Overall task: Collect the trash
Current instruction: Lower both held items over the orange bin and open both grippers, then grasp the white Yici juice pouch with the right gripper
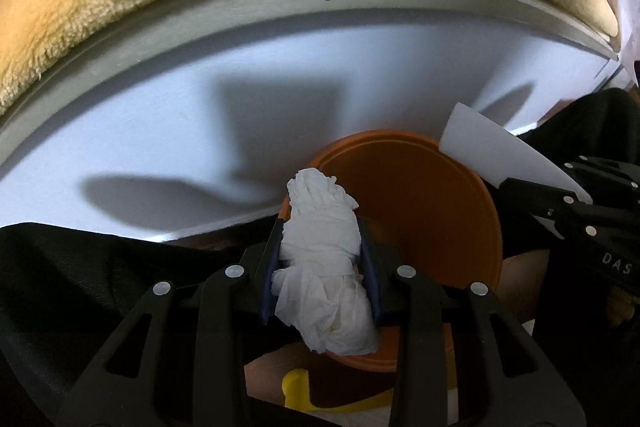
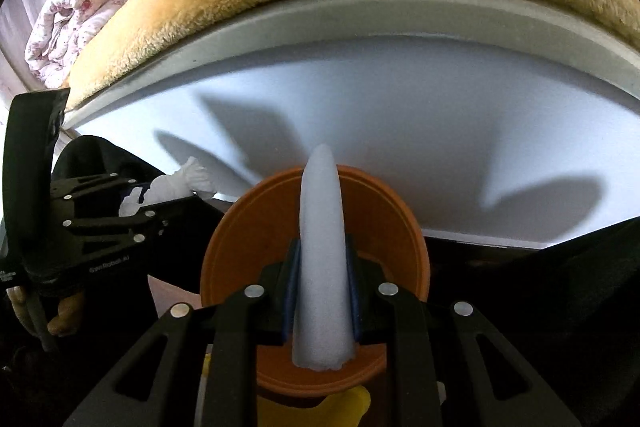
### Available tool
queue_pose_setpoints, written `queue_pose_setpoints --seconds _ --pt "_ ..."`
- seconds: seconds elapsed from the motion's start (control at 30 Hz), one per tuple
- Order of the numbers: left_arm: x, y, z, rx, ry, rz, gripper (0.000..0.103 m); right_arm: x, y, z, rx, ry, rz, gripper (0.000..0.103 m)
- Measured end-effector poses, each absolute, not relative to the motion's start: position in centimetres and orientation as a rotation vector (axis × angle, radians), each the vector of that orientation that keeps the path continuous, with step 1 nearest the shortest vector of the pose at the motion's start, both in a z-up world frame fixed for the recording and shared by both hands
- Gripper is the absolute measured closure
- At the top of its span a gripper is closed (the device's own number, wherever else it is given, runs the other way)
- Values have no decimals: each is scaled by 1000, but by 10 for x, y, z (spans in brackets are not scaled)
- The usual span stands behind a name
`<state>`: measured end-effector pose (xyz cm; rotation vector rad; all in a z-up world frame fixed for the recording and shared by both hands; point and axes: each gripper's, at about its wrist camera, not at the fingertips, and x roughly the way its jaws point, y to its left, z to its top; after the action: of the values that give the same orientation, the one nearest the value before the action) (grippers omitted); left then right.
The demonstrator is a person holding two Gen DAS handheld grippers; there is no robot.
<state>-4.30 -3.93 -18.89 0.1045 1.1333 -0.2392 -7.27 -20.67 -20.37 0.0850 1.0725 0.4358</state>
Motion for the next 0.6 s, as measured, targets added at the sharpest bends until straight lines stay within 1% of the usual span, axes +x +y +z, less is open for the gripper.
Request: queue_pose_setpoints --seconds 0.3,0.33,0.37,0.4,0.43,0.47,0.6 --pt "-39 -44 -193 112 1144 -230 69 -74 -200 -200 88 1082 435 82" --pt "-38 -46 -194 113 1145 -235 66 -73 -201 -201 87 1084 436 81" --pt "-36 -48 -194 118 1146 -234 61 -71 -199 -202 87 1089 442 78" --pt "-36 -49 -195 127 1150 -231 38 -71 -198 -203 85 1094 445 75" --pt "-37 -46 -194 137 1148 -220 17 -69 -199 -204 85 1100 446 57" --pt "-38 -45 -193 144 1141 -213 14 -69 -199 -205 81 1103 439 43" --pt "-39 -41 -188 131 1125 -215 14 -69 -206 -201 106 1089 425 43"
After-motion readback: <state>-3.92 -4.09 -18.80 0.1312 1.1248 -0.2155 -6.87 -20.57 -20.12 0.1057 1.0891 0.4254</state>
